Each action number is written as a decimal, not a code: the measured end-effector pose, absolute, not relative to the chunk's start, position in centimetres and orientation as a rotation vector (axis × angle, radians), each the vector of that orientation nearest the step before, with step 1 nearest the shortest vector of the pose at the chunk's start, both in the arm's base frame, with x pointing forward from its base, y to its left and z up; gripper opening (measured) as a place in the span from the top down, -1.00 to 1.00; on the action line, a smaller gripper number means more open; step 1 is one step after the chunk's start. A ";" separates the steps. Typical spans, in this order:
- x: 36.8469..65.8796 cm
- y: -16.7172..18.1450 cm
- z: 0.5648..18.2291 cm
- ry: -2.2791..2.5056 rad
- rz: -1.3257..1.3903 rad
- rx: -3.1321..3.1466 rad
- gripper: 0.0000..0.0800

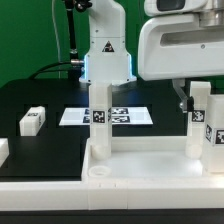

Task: Assemble desk

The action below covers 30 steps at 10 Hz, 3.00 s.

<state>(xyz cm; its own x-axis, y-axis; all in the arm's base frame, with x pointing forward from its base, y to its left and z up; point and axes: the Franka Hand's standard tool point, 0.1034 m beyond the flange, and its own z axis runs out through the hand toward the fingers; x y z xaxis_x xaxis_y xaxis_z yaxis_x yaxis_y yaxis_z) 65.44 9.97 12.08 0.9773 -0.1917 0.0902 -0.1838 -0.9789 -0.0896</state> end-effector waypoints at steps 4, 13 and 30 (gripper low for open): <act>65.4 9.9 12.0 0.631 -0.134 -2.982 0.28; 64.9 9.3 11.7 2.085 0.083 -2.094 0.27; 65.0 8.6 11.0 0.150 -0.081 -3.001 -0.32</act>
Offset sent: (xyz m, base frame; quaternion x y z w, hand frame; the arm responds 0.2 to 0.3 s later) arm 0.0000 0.0000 0.0000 0.0000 0.0000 0.1938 0.9810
